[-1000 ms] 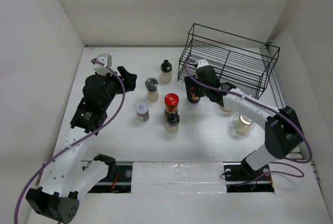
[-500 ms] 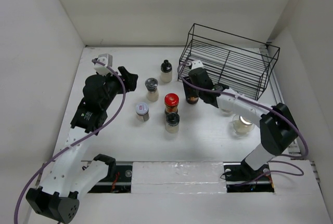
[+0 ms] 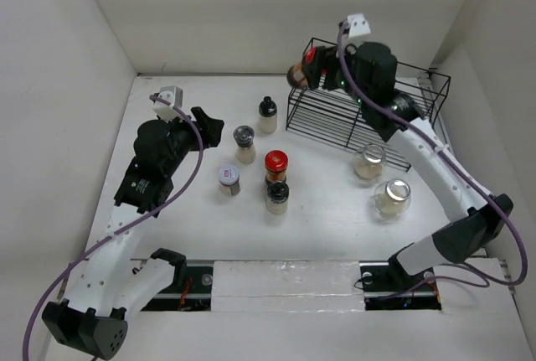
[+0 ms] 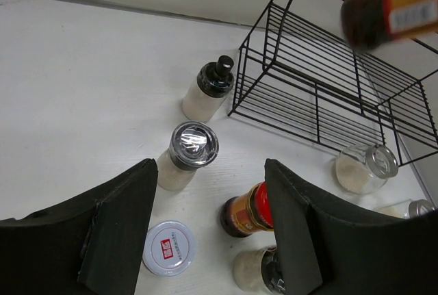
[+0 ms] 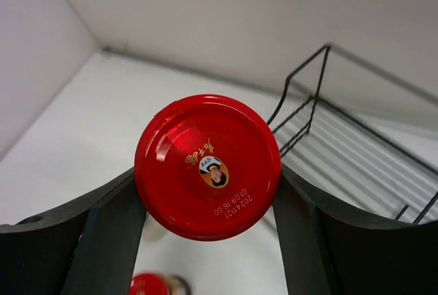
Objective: Organize the condiment bottles
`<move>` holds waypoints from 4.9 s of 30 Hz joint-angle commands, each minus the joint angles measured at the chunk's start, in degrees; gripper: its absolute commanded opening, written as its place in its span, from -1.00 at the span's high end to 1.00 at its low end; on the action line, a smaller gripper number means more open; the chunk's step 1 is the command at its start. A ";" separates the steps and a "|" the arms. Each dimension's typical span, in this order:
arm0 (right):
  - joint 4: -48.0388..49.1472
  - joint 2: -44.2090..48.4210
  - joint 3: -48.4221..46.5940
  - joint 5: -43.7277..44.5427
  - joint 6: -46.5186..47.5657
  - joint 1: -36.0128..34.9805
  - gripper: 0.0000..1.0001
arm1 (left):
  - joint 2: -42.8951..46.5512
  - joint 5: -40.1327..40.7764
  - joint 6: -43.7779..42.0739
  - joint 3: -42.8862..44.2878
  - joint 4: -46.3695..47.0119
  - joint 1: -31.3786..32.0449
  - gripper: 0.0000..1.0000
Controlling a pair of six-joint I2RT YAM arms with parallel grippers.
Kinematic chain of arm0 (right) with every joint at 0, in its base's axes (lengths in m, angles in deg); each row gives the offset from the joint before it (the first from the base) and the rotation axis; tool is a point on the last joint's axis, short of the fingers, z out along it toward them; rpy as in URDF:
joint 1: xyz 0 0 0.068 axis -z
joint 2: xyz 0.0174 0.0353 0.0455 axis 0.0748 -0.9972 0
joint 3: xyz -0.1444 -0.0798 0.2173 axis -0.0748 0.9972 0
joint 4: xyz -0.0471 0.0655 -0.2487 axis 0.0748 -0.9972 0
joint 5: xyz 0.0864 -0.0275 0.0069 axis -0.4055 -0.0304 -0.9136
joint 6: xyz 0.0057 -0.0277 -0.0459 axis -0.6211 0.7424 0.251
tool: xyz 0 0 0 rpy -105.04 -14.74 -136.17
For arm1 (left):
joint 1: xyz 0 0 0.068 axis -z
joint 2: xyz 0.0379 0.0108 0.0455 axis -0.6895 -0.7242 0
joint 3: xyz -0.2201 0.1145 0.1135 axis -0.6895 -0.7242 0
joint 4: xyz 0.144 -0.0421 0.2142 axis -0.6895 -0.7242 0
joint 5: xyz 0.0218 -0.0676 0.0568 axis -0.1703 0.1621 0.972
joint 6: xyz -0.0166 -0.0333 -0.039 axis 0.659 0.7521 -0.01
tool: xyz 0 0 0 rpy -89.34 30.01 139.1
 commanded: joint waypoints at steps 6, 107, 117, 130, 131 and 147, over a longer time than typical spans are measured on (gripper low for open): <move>5.52 -16.24 -33.06 -7.30 1.55 10.34 -0.05 | 0.12 -1.00 0.00 -0.15 2.53 0.15 -0.18; 4.28 -40.18 -25.21 1.92 4.01 -4.50 -0.19 | 2.50 3.93 4.22 -0.15 1.30 0.15 -0.11; 5.51 -42.99 -25.20 1.93 3.48 -5.03 -0.13 | 2.50 3.39 3.70 -0.15 1.30 0.15 -0.11; 7.43 -46.51 -26.88 1.93 2.96 -5.56 0.32 | 2.50 2.87 3.70 -0.68 1.83 0.15 -0.11; 8.40 -45.81 -25.75 1.93 2.96 -5.56 0.38 | 2.50 2.34 3.70 -0.68 1.83 0.15 -0.11; 25.01 -16.99 -19.23 -7.21 1.64 -0.83 0.48 | 1.44 2.34 3.70 -0.68 1.83 0.15 -0.11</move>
